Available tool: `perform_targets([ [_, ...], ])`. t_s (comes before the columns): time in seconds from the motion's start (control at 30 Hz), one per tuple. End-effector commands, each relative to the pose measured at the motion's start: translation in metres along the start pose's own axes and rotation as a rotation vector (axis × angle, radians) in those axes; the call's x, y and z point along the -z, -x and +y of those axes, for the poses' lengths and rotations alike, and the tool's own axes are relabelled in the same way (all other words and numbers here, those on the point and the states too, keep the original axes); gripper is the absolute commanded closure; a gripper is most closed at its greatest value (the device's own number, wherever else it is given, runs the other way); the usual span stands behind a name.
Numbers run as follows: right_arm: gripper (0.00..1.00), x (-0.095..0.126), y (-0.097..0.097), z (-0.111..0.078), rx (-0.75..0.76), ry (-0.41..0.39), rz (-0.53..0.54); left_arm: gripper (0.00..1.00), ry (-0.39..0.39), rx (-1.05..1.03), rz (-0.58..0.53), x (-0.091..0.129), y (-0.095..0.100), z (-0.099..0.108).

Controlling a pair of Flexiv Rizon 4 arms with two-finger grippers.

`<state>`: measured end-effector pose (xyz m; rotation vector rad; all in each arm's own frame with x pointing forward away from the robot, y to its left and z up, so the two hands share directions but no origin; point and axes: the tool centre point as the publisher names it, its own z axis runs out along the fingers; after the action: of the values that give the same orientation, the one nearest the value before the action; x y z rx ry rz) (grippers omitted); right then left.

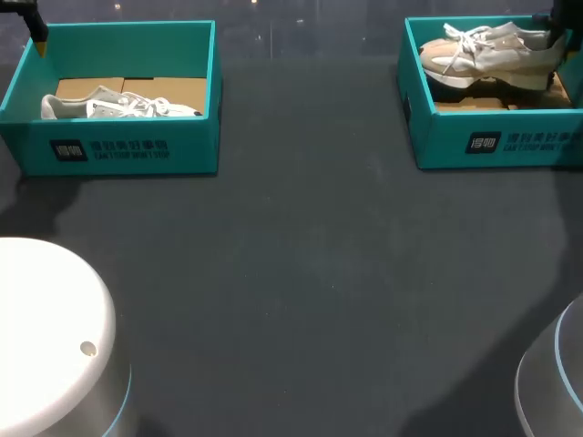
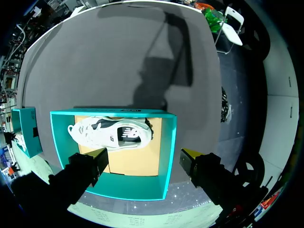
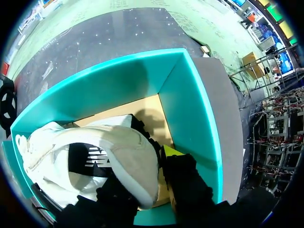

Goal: Take the shoe out of the shoebox, open the shoe tongue, remove and reinsert the insole, then place the shoe into the shoebox

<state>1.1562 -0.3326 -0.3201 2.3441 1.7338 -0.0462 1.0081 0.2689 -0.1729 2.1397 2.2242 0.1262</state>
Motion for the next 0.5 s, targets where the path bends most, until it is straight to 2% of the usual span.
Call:
perform_targets([
  [0.03, 1.0, 0.011, 0.001, 0.002, -0.013, 0.002, -0.019, 0.0, 0.003, -0.001, 0.001, 0.0, -0.001, -0.001],
  [0.5, 1.0, 0.015, 0.019, 0.011, -0.062, 0.004, -0.02, 0.0, 0.003, -0.001, 0.001, 0.0, -0.001, -0.001],
])
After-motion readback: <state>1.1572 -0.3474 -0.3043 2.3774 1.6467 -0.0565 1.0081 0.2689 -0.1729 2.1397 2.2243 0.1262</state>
